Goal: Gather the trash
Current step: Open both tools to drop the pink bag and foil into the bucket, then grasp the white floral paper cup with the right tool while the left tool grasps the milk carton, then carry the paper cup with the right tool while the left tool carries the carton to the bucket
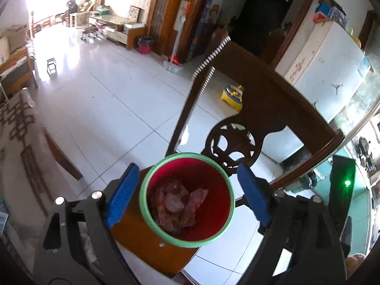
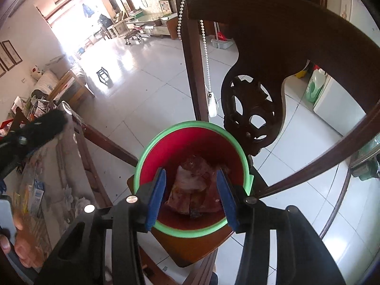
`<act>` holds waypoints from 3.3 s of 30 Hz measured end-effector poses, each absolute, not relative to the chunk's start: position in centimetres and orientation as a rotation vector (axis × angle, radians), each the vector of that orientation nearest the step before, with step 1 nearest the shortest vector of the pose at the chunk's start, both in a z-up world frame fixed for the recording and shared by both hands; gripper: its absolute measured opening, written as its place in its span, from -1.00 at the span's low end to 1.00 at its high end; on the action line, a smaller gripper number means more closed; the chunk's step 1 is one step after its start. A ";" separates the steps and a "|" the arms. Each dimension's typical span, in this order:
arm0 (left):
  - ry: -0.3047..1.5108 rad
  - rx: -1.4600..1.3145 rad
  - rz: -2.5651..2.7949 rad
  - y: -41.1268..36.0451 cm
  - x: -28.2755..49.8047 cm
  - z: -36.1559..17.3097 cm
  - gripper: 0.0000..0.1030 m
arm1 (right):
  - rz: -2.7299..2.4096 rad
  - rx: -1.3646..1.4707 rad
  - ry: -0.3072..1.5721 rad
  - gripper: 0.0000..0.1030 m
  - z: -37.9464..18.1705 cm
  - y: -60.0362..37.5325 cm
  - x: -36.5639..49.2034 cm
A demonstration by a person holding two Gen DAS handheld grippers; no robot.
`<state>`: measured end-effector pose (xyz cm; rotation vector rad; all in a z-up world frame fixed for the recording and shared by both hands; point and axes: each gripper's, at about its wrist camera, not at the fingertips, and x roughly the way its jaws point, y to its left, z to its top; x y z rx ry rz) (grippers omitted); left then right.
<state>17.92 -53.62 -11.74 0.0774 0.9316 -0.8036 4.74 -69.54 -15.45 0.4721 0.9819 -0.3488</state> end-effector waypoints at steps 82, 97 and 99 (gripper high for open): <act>1.030 -0.208 0.007 1.3 6.0 -16.5 0.01 | 0.316 0.134 1.148 -0.05 -13.3 -23.0 2.3; 0.866 -0.140 -0.147 -5.1 5.9 -8.4 0.01 | 0.244 0.192 1.011 -0.05 -9.4 -27.0 1.8; 0.861 -0.136 -0.159 -5.7 5.7 -8.0 0.01 | 0.234 0.206 1.005 -0.05 -9.3 -27.6 1.6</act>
